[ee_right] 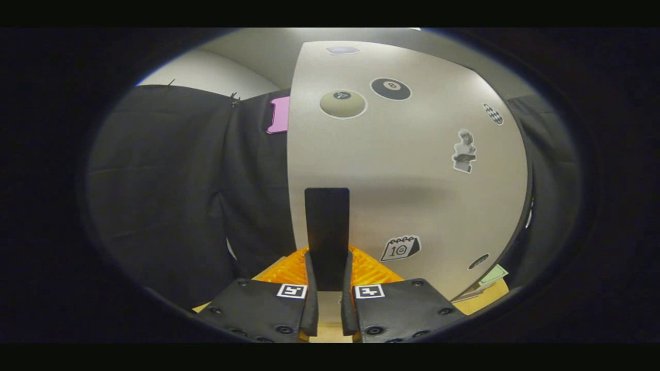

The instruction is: Open the cabinet door with the right hand, grasp the bottle in the cabinet with the left hand and place it on the coaster, then close the cabinet door with the right hand.

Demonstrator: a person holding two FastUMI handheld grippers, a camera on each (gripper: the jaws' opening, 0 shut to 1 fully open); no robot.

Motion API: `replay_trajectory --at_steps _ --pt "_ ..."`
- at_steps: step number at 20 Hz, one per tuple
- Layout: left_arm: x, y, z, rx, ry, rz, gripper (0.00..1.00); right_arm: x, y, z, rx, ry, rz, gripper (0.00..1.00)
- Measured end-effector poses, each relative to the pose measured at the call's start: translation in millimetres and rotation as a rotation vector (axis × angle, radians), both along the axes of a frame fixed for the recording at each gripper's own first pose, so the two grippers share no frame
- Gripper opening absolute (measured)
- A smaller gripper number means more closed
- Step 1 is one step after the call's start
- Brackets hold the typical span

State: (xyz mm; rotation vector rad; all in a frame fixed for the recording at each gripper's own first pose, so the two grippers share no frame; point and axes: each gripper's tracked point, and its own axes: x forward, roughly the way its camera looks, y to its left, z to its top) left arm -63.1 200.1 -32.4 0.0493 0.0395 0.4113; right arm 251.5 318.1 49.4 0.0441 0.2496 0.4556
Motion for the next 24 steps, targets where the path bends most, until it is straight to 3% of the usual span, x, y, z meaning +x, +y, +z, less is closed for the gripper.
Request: replay_trajectory --at_steps 14,24 --pt "70 -80 8 -0.048 -0.056 -0.221 0.77 -53 -40 9 -0.019 -0.007 0.056 0.18" --pt "96 -195 24 -0.064 -0.084 -0.390 0.78 -78 -92 10 -0.010 0.005 0.034 0.18"
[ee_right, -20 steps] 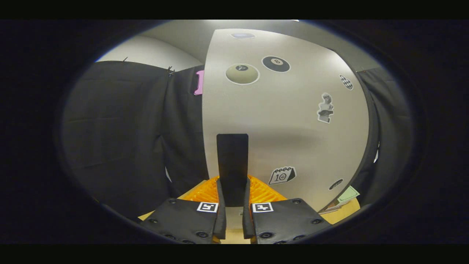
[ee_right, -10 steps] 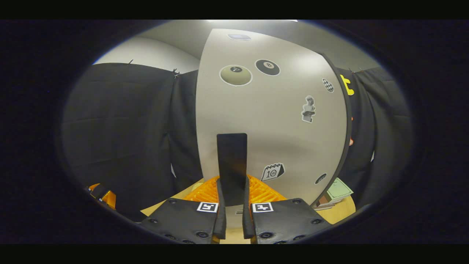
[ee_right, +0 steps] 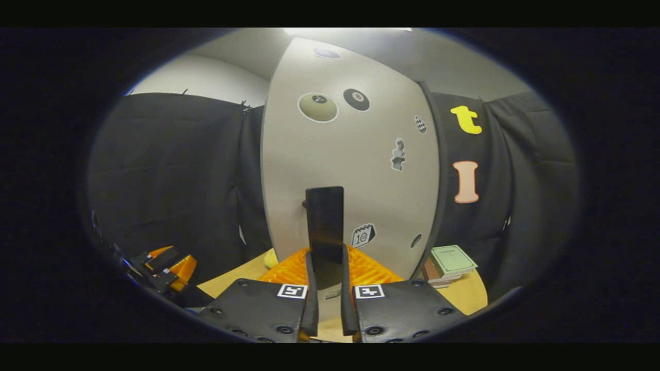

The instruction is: Open the cabinet door with the right hand, grasp the bottle in the cabinet with the left hand and place it on the coaster, then close the cabinet door with the right hand.

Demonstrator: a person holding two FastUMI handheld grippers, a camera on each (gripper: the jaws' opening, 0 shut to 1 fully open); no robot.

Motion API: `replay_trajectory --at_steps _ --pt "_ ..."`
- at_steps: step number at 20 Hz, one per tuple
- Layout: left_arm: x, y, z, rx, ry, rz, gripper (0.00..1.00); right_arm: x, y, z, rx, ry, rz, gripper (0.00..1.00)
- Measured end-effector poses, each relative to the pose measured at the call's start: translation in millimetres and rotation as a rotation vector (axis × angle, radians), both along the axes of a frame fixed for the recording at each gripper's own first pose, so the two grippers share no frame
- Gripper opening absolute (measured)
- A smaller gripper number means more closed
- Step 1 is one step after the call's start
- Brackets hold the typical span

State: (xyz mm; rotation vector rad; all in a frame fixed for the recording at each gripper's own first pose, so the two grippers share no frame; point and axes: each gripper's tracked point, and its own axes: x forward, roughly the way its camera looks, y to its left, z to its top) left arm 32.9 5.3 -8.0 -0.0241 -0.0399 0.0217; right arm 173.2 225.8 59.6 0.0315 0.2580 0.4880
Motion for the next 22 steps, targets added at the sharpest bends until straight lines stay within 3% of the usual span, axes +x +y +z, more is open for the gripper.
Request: replay_trajectory --at_steps 5,7,19,22 --pt "6 -60 3 -0.002 0.003 -0.089 0.77 -5 -23 -1 0.010 0.016 -0.030 0.18" --pt "8 -78 3 -0.008 0.009 -0.112 0.82 -7 -33 -1 0.006 0.016 -0.050 0.18" --pt "-14 -133 14 0.015 -0.002 -0.151 0.79 10 -90 -4 -0.036 -0.023 -0.208 0.20" --pt "-17 -148 17 0.031 -0.008 -0.154 0.79 17 -107 -3 -0.010 -0.028 -0.250 0.07"
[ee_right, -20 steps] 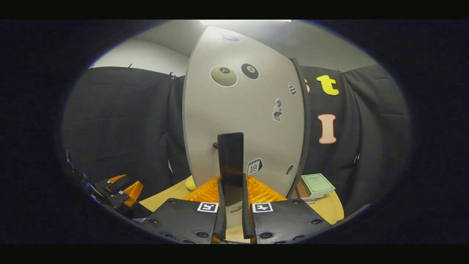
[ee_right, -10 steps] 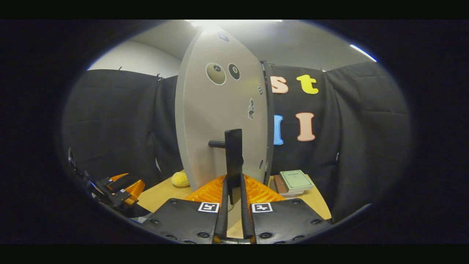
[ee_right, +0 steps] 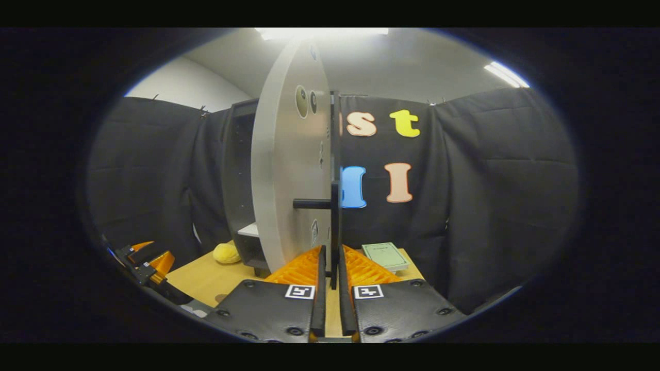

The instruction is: Open the cabinet door with the right hand, grasp the bottle in the cabinet with the left hand and place it on the coaster, then close the cabinet door with the right hand.

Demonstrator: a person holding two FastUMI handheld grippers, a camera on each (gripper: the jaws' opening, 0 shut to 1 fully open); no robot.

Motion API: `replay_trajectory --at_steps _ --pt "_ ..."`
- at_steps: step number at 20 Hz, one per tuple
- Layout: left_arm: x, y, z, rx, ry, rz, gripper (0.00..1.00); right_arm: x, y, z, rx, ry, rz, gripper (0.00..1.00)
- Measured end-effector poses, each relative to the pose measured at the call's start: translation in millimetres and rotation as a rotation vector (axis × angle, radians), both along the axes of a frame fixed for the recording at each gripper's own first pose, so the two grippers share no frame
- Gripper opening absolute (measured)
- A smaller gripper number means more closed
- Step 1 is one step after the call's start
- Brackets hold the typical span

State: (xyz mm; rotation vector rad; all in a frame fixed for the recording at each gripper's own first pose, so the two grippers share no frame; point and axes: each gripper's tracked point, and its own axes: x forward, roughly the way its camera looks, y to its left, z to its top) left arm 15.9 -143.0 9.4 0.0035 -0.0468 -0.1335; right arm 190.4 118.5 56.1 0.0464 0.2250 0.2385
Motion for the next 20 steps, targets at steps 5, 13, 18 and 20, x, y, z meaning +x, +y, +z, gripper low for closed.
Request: replay_trajectory --at_steps 5,13,18,20 --pt "-3 -25 1 0.026 0.000 -0.012 0.77 -5 16 -4 0.139 0.032 0.069 0.17" --pt "5 -53 2 0.008 0.028 -0.018 0.77 -36 -20 25 0.088 -0.100 0.049 0.35" --pt "19 -72 24 0.030 -0.001 -0.026 0.77 -51 -71 30 0.063 -0.162 -0.033 0.99" --pt "32 -81 31 0.020 -0.004 -0.049 0.79 -57 -89 31 0.046 -0.178 -0.062 0.93"
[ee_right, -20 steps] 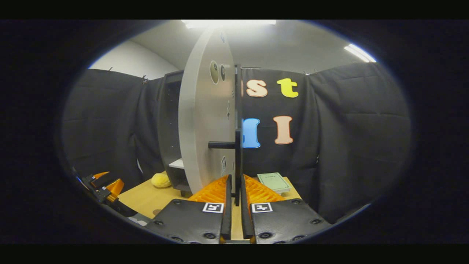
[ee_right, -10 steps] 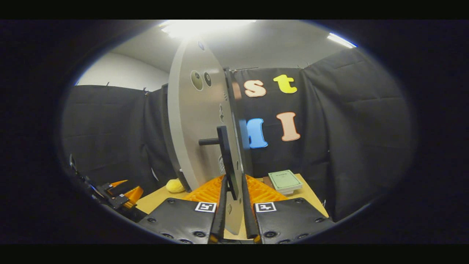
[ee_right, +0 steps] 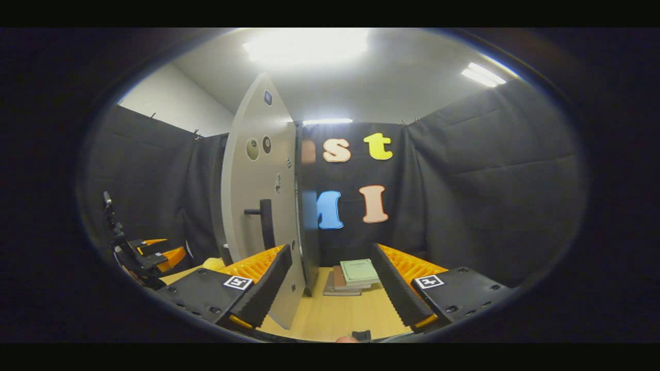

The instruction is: Open the cabinet door with the right hand, grasp the bottle in the cabinet with the left hand and place it on the coaster, then close the cabinet door with the right hand.

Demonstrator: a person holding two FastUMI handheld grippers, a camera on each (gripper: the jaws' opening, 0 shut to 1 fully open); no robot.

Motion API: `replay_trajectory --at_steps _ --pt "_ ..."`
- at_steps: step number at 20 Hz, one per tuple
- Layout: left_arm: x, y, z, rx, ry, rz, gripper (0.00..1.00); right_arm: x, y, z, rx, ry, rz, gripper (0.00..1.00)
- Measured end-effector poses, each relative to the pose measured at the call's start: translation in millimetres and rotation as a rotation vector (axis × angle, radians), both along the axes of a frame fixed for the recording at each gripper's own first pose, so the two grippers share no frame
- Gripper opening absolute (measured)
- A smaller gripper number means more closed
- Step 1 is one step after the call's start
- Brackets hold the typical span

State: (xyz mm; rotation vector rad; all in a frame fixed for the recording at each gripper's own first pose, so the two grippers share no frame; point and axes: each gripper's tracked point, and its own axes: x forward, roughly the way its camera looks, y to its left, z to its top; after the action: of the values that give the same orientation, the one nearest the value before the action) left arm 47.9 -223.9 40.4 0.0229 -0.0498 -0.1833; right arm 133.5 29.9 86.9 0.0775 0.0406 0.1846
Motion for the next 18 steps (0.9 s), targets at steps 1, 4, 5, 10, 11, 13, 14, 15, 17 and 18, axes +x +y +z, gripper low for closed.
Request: replay_trajectory --at_steps 1,4,5,10,11,13,14,15,17,18 --pt "9 -3 1 -0.012 0.002 -0.009 0.77 -3 -8 0 -0.003 -0.006 -0.015 0.94" --pt "42 -11 7 -0.042 0.009 -0.022 0.77 -9 -24 -8 -0.019 0.002 -0.055 0.93" --pt "53 -12 11 -0.046 0.003 -0.021 0.77 -9 -30 -13 -0.029 0.013 -0.070 0.93" --pt "134 -25 16 -0.062 0.008 -0.039 0.77 -4 -54 -29 -0.052 0.060 -0.173 0.93" --pt "152 -30 14 -0.071 0.020 -0.050 0.77 0 -58 -30 -0.054 0.062 -0.194 0.94" --pt "188 -35 11 -0.085 0.033 -0.062 0.77 6 -63 -31 -0.056 0.066 -0.229 0.94" --pt "204 -36 11 -0.083 0.031 -0.062 0.77 11 -64 -33 -0.057 0.069 -0.244 0.94" --pt "217 -37 10 -0.077 0.031 -0.060 0.79 15 -66 -35 -0.056 0.074 -0.260 0.93" --pt "248 -41 7 -0.064 0.027 -0.065 0.77 25 -64 -39 -0.054 0.083 -0.284 0.94" --pt "264 -46 3 -0.062 0.029 -0.074 0.77 28 -65 -43 -0.053 0.091 -0.298 0.93"
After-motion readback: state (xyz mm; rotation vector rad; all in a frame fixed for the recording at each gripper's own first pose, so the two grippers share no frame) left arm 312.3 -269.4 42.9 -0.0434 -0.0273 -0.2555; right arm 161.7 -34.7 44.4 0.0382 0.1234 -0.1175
